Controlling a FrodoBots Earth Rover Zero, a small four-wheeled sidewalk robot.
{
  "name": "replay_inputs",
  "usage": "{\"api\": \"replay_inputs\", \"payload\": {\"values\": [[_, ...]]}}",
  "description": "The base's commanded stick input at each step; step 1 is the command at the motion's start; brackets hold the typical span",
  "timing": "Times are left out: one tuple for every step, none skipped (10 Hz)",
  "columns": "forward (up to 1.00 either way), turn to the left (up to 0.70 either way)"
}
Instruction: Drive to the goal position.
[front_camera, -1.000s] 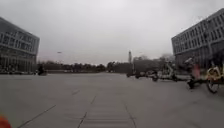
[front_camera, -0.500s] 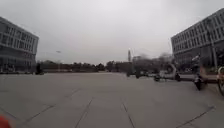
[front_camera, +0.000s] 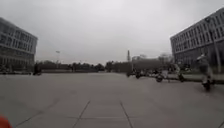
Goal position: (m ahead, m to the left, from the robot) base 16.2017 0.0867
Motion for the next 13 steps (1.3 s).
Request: {"api": "replay_inputs", "payload": {"values": [[0.70,-0.01],[0.70,-0.01],[0.70,-0.01],[0.70,-0.01],[0.70,-0.01],[0.70,-0.01],[0.70,-0.01],[0.70,-0.01],[0.70,-0.01],[0.70,-0.01],[0.70,-0.01],[0.70,-0.01],[0.70,-0.01]]}}
